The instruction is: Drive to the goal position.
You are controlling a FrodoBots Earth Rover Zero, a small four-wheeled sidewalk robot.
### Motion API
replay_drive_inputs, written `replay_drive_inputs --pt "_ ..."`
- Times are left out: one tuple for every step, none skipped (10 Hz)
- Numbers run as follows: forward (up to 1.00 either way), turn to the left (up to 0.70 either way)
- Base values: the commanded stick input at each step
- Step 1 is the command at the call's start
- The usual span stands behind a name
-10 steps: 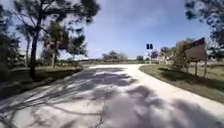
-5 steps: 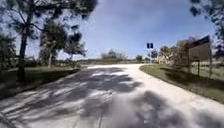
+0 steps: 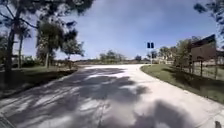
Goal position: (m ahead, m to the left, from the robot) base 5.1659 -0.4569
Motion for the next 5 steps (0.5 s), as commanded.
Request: replay_drive_inputs --pt "0.85 0.00" --pt "0.85 0.00" --pt "0.85 0.00" --pt "0.85 0.00" --pt "0.85 0.00"
